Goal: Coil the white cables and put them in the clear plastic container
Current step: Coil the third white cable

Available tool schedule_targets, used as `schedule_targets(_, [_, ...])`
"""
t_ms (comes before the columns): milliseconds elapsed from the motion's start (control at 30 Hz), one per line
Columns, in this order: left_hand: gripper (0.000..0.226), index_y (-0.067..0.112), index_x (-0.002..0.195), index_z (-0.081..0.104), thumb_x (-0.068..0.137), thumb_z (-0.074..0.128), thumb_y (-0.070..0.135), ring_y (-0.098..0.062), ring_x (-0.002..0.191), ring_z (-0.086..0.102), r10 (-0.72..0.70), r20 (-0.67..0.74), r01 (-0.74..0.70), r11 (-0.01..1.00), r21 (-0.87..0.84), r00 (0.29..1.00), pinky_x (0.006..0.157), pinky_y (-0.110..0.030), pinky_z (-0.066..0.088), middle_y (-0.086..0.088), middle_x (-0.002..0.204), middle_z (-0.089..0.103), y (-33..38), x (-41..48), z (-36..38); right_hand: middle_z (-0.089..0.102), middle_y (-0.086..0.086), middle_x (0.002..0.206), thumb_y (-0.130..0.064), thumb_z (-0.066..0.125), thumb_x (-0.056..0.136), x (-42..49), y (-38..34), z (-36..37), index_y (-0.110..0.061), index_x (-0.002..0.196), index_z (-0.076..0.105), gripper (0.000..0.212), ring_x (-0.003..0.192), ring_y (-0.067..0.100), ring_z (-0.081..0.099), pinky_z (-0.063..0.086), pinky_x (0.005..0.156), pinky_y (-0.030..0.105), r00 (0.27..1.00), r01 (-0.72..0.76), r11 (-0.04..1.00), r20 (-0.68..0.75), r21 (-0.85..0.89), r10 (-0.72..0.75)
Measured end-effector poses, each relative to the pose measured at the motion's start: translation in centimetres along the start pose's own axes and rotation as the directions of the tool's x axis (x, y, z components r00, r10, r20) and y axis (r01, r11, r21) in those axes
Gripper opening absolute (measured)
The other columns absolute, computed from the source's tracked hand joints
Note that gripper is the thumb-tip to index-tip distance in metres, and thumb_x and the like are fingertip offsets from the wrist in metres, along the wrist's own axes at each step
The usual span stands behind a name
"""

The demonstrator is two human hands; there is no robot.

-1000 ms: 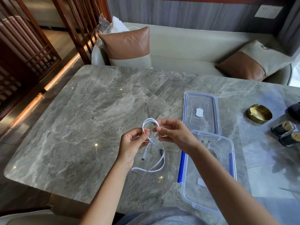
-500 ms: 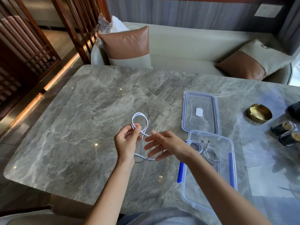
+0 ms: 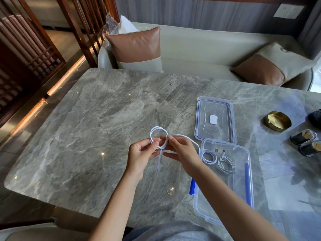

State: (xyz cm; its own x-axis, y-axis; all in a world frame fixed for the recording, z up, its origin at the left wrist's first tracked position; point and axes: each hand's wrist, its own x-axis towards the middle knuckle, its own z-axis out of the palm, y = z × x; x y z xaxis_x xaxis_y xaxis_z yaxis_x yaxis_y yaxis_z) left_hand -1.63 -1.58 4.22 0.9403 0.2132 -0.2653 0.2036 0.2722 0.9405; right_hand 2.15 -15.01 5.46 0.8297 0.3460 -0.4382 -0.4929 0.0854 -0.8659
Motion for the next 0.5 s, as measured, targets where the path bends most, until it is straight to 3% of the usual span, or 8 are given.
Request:
schedule_targets(133, [0.025,0.021,0.074,0.076,0.085,0.060,0.005,-0.008,0.074,0.071,-0.016,0.009,0.016,1.000,0.022,1.000,0.063,-0.016,0.054,0.001,0.076,0.076,0.2,-0.2,-0.6,0.069,0.001,0.086,-0.014,0.049,0.096,-0.3,-0.7,-0.5,-0.008,0.107,0.066,0.021,0.073,0.001,0.066,0.054,0.064,0.014,0.994,0.067,0.988,0.096,-0.139,-0.054])
schedule_targets(267, [0.020,0.019,0.073,0.074,0.083,0.063,0.006,-0.005,0.069,0.070,-0.042,0.053,0.038,0.997,0.066,0.998,0.060,-0.014,0.053,0.004,0.074,0.076,0.6,-0.3,-0.9,0.063,0.007,0.080,-0.006,0.048,0.095,-0.1,-0.6,-0.5,0.002,0.107,0.063,0.021,0.069,0.008,0.060,0.053,0.061,0.014,0.991,0.085,0.983,0.120,-0.165,-0.066])
schedule_targets(333, [0.010,0.019,0.077,0.075,0.080,0.066,0.015,-0.006,0.077,0.071,-0.059,0.128,0.047,0.995,0.092,0.990,0.063,-0.013,0.053,0.005,0.084,0.076,0.8,-0.3,-1.3,0.063,0.006,0.080,-0.008,0.048,0.096,-0.1,-0.7,-0.6,-0.003,0.098,0.064,0.018,0.072,0.012,0.060,0.055,0.065,0.017,0.987,0.067,0.986,0.152,-0.154,-0.043])
schedule_targets(400, [0.020,0.020,0.087,0.075,0.075,0.065,0.033,-0.010,0.087,0.071,-0.083,0.230,0.055,0.990,0.126,0.970,0.070,-0.016,0.054,0.003,0.092,0.076,1.0,-0.3,-2.0,0.064,0.003,0.078,-0.011,0.048,0.096,0.0,-0.8,-0.8,-0.012,0.083,0.065,0.021,0.075,0.012,0.061,0.056,0.068,0.019,0.978,0.041,0.985,0.207,-0.167,-0.005])
schedule_targets(500, [0.030,0.020,0.092,0.073,0.076,0.061,0.042,-0.014,0.083,0.071,-0.077,0.137,0.077,0.997,0.010,0.988,0.073,-0.023,0.057,0.000,0.085,0.076,1.3,0.1,-3.1,0.060,-0.005,0.072,-0.014,0.048,0.096,-0.1,-1.0,-1.4,-0.017,0.078,0.063,0.024,0.071,0.007,0.058,0.052,0.065,0.016,0.954,0.006,0.968,0.292,-0.252,0.070])
